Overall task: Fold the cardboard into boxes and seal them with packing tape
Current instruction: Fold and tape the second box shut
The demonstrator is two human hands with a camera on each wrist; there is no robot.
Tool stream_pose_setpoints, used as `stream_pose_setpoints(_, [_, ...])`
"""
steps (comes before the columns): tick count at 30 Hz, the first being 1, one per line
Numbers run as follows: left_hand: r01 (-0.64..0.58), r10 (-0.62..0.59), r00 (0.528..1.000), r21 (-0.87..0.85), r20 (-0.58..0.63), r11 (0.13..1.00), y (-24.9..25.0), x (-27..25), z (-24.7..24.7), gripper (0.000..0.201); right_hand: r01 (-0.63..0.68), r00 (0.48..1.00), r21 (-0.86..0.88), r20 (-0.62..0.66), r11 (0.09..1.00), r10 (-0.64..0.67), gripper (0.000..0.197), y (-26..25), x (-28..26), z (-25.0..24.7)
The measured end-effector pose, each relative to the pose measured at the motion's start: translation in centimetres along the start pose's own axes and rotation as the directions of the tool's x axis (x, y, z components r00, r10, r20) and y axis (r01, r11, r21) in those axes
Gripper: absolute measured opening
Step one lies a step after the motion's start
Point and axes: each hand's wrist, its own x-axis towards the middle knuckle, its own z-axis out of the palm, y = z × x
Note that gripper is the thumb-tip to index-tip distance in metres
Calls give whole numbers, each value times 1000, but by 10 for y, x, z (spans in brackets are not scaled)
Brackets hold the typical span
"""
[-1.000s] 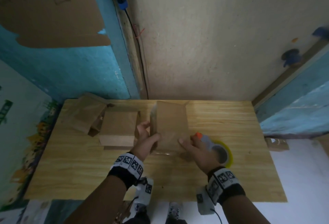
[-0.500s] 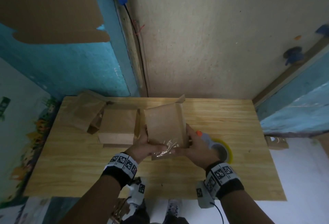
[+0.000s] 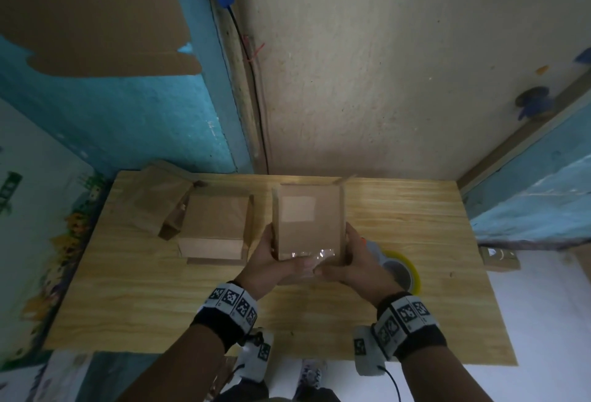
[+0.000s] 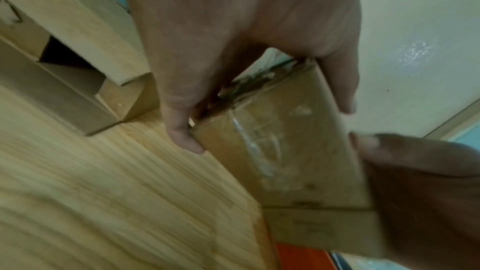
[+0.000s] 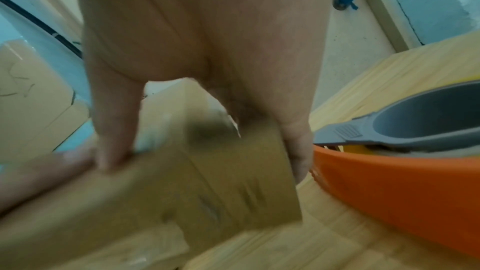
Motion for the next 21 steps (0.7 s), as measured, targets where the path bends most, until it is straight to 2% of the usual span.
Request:
stream_pose_setpoints(2, [-90, 94, 995, 137, -23, 986, 3, -2, -2, 114, -24, 998, -135, -62, 991, 15, 146, -1, 1, 4])
stream_pose_setpoints(3, [-131, 141, 990, 246, -24, 960, 6, -2, -3, 121, -10, 996, -170, -94, 985, -6, 151, -1, 2, 6])
stream_pose_setpoints(4, [-160, 183, 983, 376, -26, 913, 10, -3, -3, 124, 14, 992, -154, -125, 988, -33, 149, -2, 3, 6])
stream_pose_setpoints(7, [-144, 260, 964, 725, -50, 673, 26, -7, 4, 128, 78, 977, -7, -199, 997, -78, 125, -5, 5, 6])
stream_pose_setpoints(9, [-138, 324, 945, 854, -38, 502, 32, -6, 6, 128, 55, 981, 129, -190, 990, -30, 128, -6, 7, 4])
stream_pose_setpoints(11, [-148, 377, 926, 922, 3, 357, 33, -2, 5, 126, 2, 985, 245, -165, 970, 39, 144, -7, 9, 2])
stream_pose_setpoints(14, [-178, 387, 919, 955, 76, 236, 33, 0, 4, 127, -31, 968, 281, -231, 959, 99, 151, -7, 11, 1])
stream_pose_setpoints(16, [-189, 369, 923, 962, 105, 198, 32, 0, 2, 128, -36, 938, 248, -326, 968, 118, 151, -8, 12, 2])
stream_pose_setpoints(18, [-194, 355, 927, 963, 118, 186, 31, 0, 0, 127, -56, 904, 143, -413, 988, 111, 154, -10, 12, 3])
stream_pose_setpoints(20, [-200, 348, 928, 964, 131, 172, 32, 0, -1, 127, -27, 903, 77, -425, 997, 57, 146, -12, 10, 5])
stream_pose_setpoints(21, [-200, 340, 931, 966, 134, 166, 33, -1, 0, 127, 13, 915, 82, -403, 997, 21, 135, -16, 6, 6])
